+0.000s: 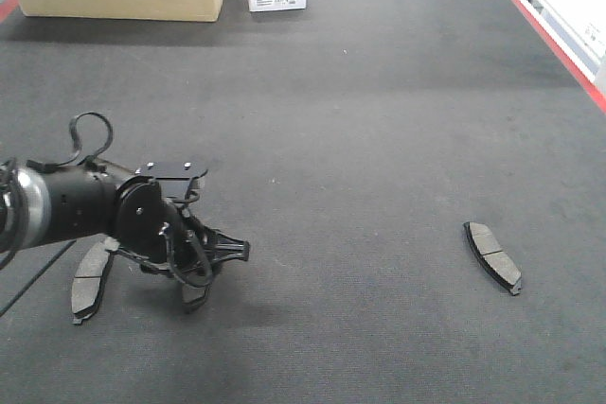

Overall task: Move and align brake pads A on conveyor
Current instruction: 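Lower the left gripper beside the pad nearest it and release, then raise the open left gripper away from the placed pad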

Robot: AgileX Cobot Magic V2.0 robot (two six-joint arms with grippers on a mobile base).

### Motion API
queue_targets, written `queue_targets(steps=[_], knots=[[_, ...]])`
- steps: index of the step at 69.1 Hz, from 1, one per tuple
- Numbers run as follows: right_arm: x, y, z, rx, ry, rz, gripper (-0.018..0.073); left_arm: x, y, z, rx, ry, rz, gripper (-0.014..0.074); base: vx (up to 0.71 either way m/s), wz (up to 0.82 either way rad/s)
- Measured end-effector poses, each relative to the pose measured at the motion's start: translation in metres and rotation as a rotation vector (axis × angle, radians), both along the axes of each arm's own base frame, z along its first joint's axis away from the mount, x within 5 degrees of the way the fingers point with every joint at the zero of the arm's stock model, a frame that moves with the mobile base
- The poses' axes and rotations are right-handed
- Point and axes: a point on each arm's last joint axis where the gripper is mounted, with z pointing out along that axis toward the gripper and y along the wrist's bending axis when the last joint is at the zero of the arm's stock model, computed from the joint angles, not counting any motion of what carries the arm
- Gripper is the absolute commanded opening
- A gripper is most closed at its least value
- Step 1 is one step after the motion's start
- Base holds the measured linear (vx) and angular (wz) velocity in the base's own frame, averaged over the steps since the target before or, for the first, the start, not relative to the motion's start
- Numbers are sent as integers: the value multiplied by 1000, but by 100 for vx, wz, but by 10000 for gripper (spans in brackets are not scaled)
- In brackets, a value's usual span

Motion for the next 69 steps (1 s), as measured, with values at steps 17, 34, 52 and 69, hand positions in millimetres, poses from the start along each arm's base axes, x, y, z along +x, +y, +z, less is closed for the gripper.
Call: queue_targets(steps=[17, 34, 52, 69], knots=[[0, 0, 0, 0, 0, 0, -2, 2, -3, 7, 29, 43, -11, 524, 0, 0], [0, 0, 0, 0, 0, 0, -2, -13, 8, 70, 16, -91, -32, 451, 0, 0], [0, 0, 0, 0, 0, 0, -2, -65, 38, 154, 9, -291, -60, 425, 0, 0], [0, 0, 0, 0, 0, 0, -2, -147, 84, 183, -43, -489, -62, 425, 0, 0]])
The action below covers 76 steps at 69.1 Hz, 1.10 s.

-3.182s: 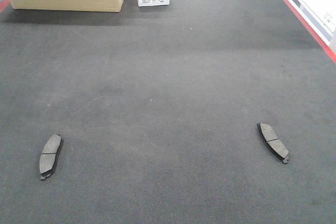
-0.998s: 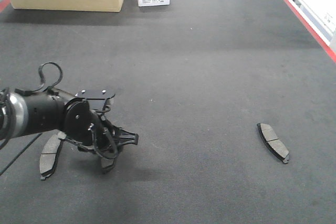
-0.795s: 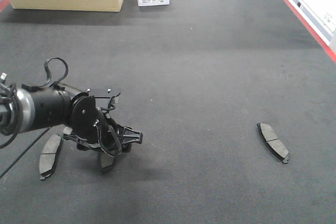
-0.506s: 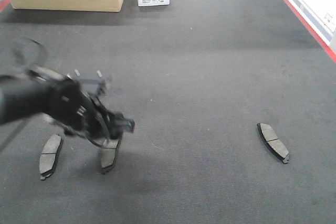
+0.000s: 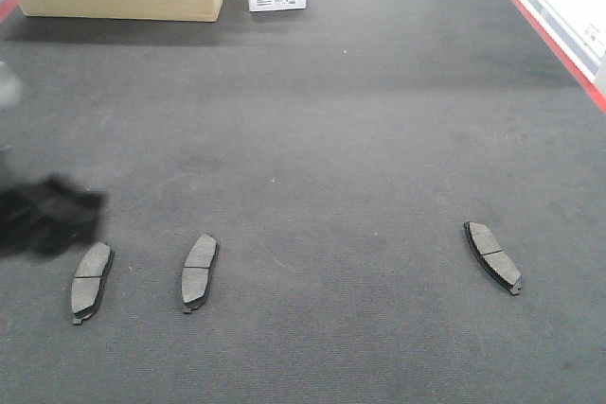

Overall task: Move and align brake pads A on conveyor
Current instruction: 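Raise the open left gripper away from the placed pad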

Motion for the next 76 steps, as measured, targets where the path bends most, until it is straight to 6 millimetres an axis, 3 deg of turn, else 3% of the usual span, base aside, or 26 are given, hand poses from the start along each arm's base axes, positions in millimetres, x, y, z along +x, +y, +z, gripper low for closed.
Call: queue_targets(steps=[21, 32, 50, 76], knots=[[0, 0, 0, 0, 0, 0, -2, -92, 50, -15, -49, -281, -68, 425, 0, 0], [0, 0, 0, 0, 0, 0, -2, -122, 66, -27, -86, -388, -72, 425, 0, 0], [0, 0, 0, 0, 0, 0, -2, -145, 77, -48, -89, -412, -92, 425, 0, 0], [1, 0, -1, -2, 12, 1, -2, -148, 78, -52, -85, -399, -99, 425, 0, 0]])
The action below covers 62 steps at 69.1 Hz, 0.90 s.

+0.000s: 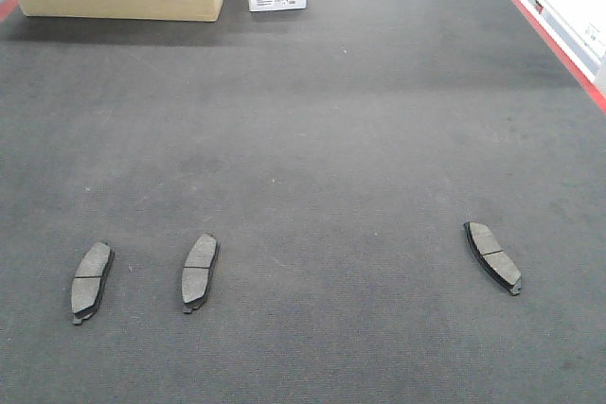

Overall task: Move and align brake pads A on conveyor
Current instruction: 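Raise the open left gripper away from the placed pad, then lower the right gripper beside the farther pad and release its pad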

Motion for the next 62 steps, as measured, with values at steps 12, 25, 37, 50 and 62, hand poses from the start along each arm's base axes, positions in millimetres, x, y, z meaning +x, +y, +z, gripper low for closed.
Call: queue_targets(steps=[12, 25, 37, 50, 62], knots=[[13, 3, 12, -21, 135, 20, 1, 0, 0, 0, 0, 1, 0, 425, 0, 0], [45, 8, 26, -26, 365, 41, 5, 0, 0, 0, 1, 1, 0, 425, 0, 0], [84, 14, 20, 7, 607, 34, 9, 0, 0, 0, 1, 1, 0, 425, 0, 0], [132, 19, 0, 21, 826, 16, 14, 0, 0, 0, 3, 1, -1, 425, 0, 0], [173, 28, -19, 19, 997, 30, 15, 0, 0, 0, 4, 0, -1, 425, 0, 0]])
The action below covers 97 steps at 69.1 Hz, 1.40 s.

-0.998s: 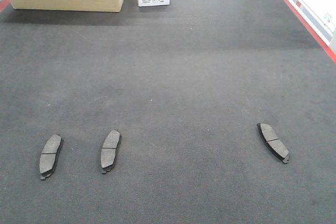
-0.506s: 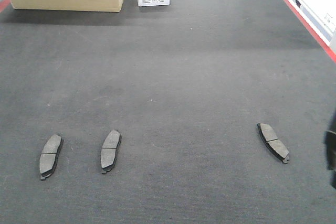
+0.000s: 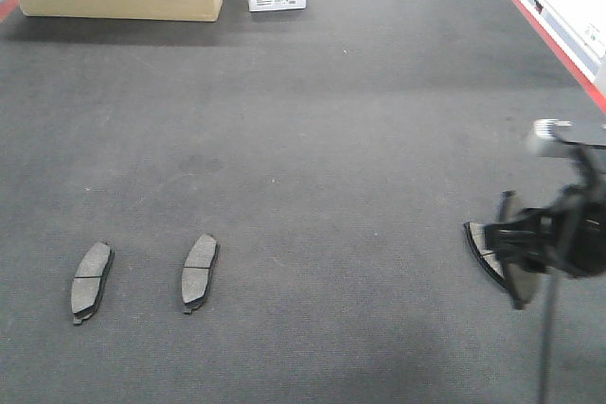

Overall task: Move and align brake pads A on conveyor
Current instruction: 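Lower the right gripper beside the farther pad and release its pad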

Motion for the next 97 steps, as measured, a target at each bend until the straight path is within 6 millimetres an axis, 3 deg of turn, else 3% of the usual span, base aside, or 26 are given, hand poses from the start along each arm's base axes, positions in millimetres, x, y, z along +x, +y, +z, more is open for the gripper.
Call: queue_targets(steps=[7, 27, 43, 55, 71, 78, 86, 97], knots=[[18, 17, -10, -1, 58, 48, 15, 0, 0, 0, 0, 0, 0, 425, 0, 0], [68, 90, -37, -5, 127, 93, 20, 0, 0, 0, 0, 0, 0, 425, 0, 0], [93, 130, -65, -36, 222, 67, 49, 0, 0, 0, 0, 0, 0, 425, 0, 0], [105, 138, -87, -59, 304, 27, 164, 0, 0, 0, 1, 0, 0, 425, 0, 0], [112, 138, -109, -98, 352, -2, 419, 0, 0, 0, 0, 0, 0, 425, 0, 0], [115, 138, -108, -101, 325, 3, 481, 0, 0, 0, 0, 0, 0, 425, 0, 0], [116, 137, -104, -109, 301, 9, 491, 0, 0, 0, 0, 0, 0, 425, 0, 0], [117, 116, -79, -90, 294, -13, 491, 0, 0, 0, 0, 0, 0, 425, 0, 0]])
